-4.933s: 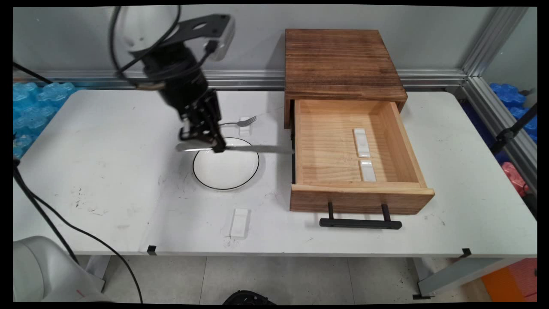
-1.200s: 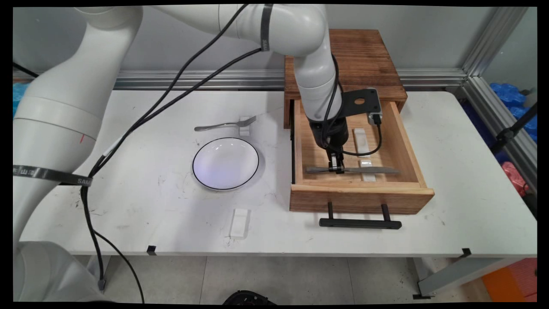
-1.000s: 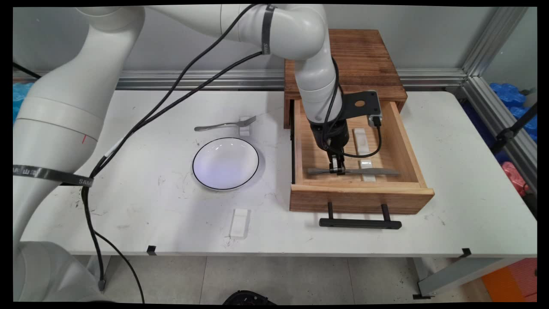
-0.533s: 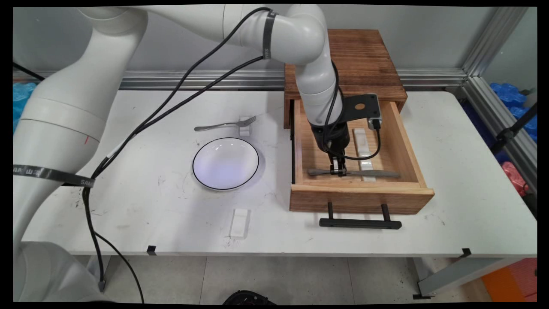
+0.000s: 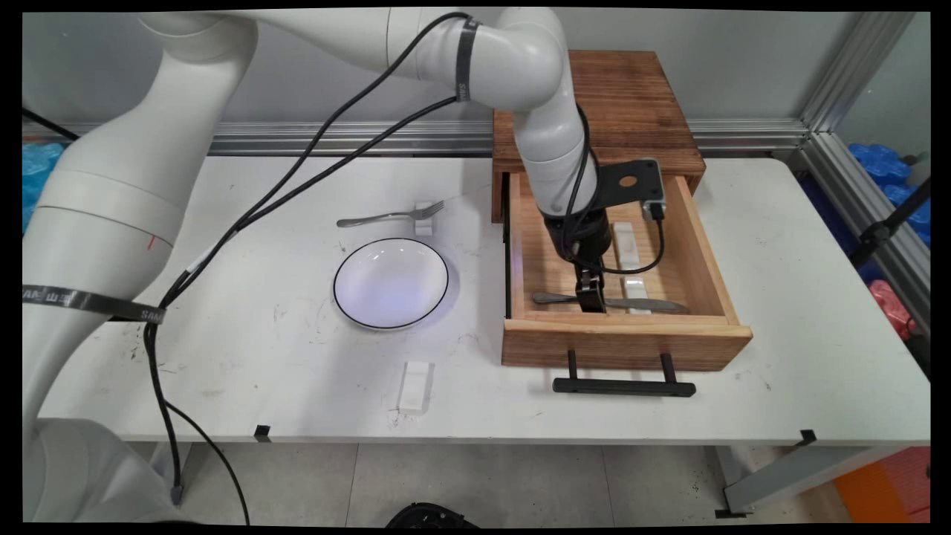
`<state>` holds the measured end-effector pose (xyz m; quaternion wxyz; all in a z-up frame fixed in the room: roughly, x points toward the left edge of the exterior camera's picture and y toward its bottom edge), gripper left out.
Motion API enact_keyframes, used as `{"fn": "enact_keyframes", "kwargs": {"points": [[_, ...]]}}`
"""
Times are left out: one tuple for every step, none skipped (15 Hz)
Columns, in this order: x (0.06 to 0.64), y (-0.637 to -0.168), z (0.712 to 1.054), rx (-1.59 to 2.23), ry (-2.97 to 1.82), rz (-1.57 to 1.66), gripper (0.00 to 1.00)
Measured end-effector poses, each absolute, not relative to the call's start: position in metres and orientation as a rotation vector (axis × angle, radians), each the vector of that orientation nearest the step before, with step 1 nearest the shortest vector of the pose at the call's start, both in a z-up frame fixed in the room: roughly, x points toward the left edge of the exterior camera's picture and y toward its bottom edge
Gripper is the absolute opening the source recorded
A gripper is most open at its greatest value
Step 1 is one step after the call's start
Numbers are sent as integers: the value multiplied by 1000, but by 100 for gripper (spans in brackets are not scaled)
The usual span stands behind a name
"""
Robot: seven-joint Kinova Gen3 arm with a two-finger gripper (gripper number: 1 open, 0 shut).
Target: Place the picked object into the drawer
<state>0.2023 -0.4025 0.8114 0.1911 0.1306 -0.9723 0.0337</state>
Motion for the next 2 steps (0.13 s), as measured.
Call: {"fn": "enact_keyframes", "kwargs": {"points": [[202, -403, 814, 364, -2727, 97, 100], [203, -404, 819, 361, -2724, 101, 100]]}}
